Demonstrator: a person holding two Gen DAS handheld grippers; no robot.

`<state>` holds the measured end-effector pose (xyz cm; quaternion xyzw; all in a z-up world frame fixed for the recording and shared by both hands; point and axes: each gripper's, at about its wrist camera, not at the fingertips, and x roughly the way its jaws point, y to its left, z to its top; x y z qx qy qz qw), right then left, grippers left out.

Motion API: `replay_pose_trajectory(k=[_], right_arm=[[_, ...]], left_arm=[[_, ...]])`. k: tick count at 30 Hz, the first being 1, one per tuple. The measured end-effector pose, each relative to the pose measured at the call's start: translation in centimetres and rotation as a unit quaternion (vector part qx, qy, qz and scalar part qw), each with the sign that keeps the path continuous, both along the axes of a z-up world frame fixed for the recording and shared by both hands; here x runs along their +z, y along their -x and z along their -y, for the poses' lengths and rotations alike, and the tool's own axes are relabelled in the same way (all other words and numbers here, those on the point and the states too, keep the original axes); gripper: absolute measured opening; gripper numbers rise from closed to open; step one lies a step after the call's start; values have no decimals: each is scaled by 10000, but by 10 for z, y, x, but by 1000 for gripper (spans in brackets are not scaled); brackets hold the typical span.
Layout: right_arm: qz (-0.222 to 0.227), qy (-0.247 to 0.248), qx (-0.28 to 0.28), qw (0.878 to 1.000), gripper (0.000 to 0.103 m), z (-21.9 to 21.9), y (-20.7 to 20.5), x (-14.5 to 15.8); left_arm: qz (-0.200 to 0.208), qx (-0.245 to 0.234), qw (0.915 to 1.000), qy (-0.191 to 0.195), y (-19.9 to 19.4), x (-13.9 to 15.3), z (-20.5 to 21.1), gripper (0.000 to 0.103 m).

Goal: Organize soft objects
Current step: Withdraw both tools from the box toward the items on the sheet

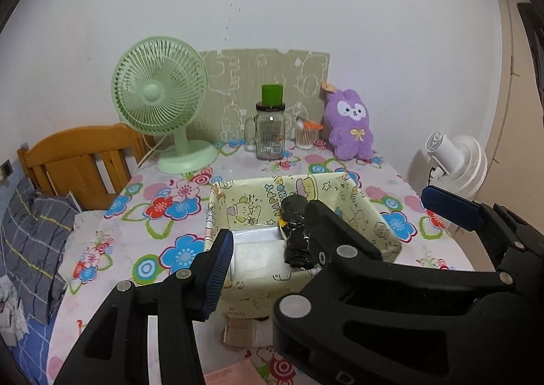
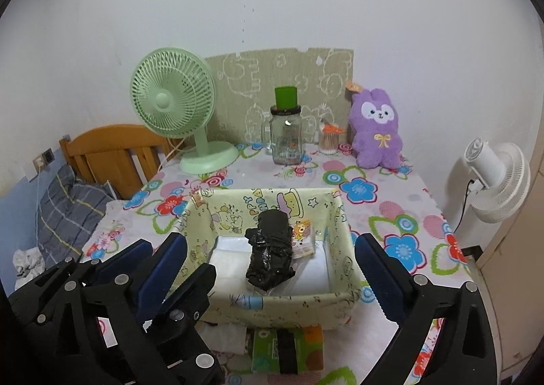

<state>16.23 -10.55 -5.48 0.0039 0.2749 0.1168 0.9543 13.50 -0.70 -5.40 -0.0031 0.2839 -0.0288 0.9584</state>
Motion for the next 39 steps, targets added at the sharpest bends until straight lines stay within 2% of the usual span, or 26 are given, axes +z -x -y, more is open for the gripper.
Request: replay_pose_trajectory(k=[9,20,28,39], right_arm=[[281,71,-58,9996,103,5,39,21],[373,97,-159,9991,103,9,76,22],[342,105,-193,9992,103,7,94,11],[122,-8,-267,9996,103,6,105,-22]], left_arm=[[233,-52,9997,59,33,14,3,54],[308,-162,9994,69,63,15,6,54],[309,-181,9994,29,81,3,3,56],[31,-216,9997,86,88,-30,1,59]])
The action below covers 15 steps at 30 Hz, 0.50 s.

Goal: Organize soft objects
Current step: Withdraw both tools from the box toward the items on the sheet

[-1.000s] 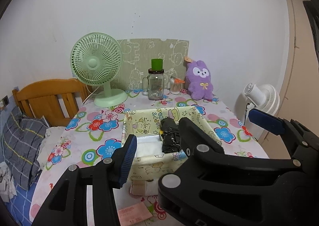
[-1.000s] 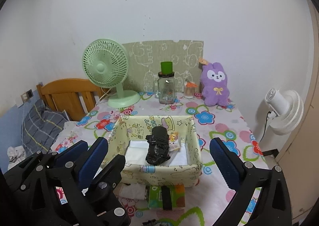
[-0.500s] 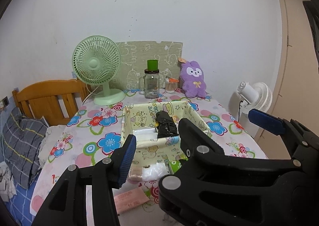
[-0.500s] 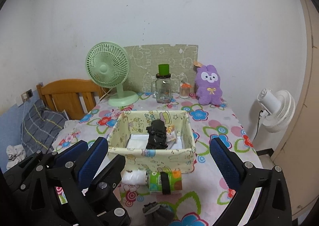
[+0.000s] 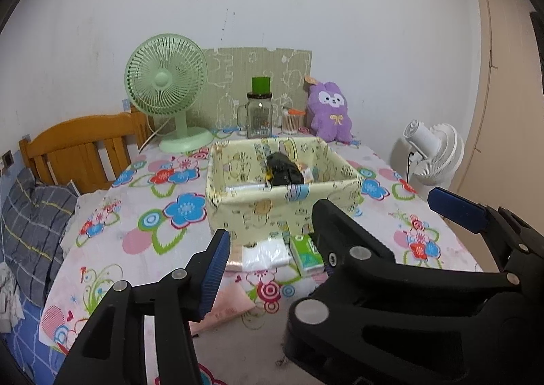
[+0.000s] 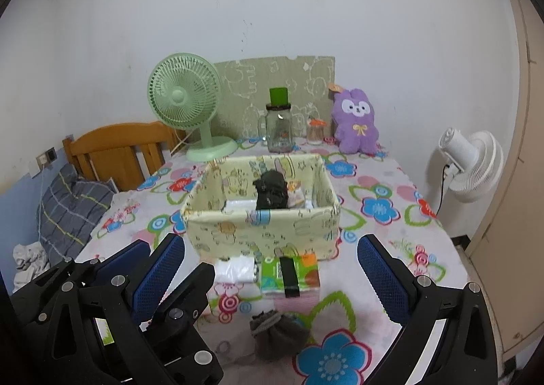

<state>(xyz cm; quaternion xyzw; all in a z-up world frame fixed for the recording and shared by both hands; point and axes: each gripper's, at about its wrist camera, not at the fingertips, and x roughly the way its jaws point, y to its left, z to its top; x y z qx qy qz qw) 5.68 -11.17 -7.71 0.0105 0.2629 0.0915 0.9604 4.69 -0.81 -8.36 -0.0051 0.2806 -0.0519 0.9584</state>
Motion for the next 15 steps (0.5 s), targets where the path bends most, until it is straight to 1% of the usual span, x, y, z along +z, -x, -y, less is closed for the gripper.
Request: replay_pose_trajectory(k=[9,15], right_arm=[[-82,-67,-89,9999,103,2,3,-27],[-250,-136,-57,9996,103,4,3,-47]], left_arm=[[-247,-44,9997,-44,-1,-27,-2,60],[-443,-31,9990,-61,-2,-45,-5,60]])
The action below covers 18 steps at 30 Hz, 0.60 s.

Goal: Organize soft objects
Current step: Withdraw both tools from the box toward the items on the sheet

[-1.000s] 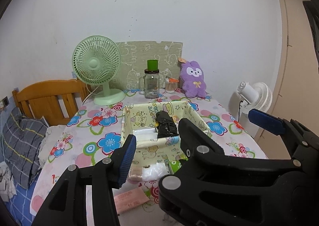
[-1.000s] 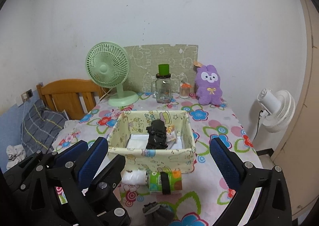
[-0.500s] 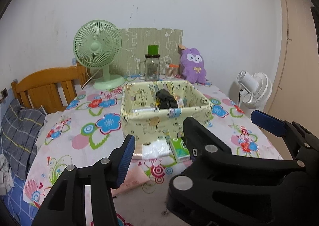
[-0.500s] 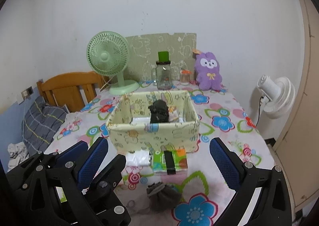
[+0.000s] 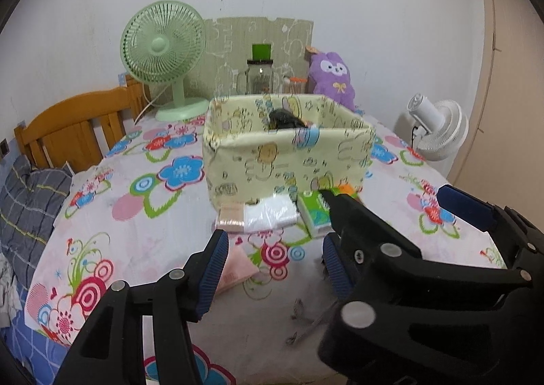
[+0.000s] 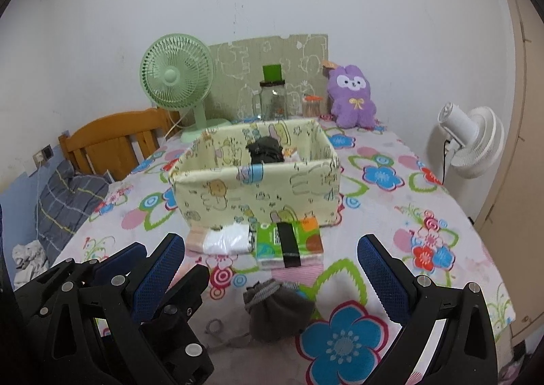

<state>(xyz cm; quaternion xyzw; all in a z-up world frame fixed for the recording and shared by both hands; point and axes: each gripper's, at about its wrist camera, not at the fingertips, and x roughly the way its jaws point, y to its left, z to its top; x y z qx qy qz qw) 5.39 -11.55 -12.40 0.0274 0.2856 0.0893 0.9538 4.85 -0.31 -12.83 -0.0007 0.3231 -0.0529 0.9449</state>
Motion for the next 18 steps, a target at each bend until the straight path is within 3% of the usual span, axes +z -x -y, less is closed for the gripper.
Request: replay_pose_trajectory(k=[13,18], right_arm=[[-537,85,-123,9984,102,1,-14,-38],[-800,144,-69,9967,94,-2,-20,-51]], left_arm=[[-308,187,9993,-93,-7,-30,-7,60],[-508,300,9982,-90,-12,-43,-13,60]])
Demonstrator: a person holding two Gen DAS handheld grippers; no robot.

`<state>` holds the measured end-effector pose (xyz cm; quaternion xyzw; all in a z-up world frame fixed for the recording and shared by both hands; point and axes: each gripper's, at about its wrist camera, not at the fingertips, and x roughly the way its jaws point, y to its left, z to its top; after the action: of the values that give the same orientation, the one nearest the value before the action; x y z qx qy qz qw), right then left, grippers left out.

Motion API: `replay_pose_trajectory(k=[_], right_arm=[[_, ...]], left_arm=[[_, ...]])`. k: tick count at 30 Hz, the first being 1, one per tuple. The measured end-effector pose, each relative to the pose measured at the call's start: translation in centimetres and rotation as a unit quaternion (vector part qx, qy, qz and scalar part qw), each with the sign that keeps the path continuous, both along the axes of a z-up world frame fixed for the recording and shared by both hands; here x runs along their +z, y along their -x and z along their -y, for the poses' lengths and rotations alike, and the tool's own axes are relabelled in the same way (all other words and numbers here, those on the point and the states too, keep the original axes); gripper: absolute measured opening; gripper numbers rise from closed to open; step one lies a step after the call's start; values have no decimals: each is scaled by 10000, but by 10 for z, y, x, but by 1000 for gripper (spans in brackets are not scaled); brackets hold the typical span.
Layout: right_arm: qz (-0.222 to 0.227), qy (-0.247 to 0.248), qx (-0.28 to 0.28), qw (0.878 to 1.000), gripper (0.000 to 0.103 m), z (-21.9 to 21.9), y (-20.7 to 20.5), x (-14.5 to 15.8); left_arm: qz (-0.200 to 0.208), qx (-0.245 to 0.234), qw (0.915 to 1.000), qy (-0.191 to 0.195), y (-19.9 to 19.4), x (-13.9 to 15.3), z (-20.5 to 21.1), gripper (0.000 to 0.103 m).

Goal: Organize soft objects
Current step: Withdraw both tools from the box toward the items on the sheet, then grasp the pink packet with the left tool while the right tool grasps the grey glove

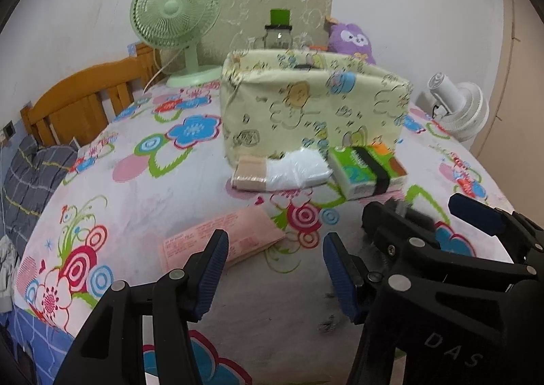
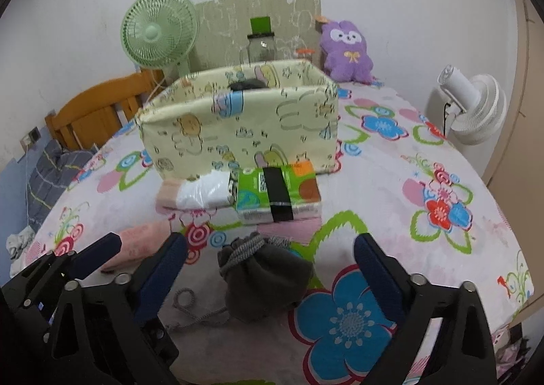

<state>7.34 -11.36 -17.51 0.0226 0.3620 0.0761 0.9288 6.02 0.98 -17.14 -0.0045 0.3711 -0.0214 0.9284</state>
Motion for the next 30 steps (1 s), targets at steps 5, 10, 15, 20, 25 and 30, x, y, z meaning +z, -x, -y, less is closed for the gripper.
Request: replay_pose_trajectory(k=[5,10,15,20,25,30], right_arm=[[-242,-42,77,9997,83,-5,-7,-10],[-323,-4,61,9995,65,-5,-11,-16],[-324,64,96,9994,57,-10,-15,-12],[-276,-25,176,9995,55,-13,-18,-5],[-283,-49,269,9992,55,-21,-21,-3],[-300,-57,344,9989,55,-28,-24,-4]], left_arm=[[-125,124,9998,-45,-4,-7,-4,60],[-119,107,9997,-175,-6,-9,0,62],[-115,101,9998,-81,-10,-6,-5,66],[-35,155,9998,-72,-13,-2,-14,69],[-55,137,9996,-232,-13,-4,-18,69],[-214,238,9991,-286,-20,-11,-25,69]])
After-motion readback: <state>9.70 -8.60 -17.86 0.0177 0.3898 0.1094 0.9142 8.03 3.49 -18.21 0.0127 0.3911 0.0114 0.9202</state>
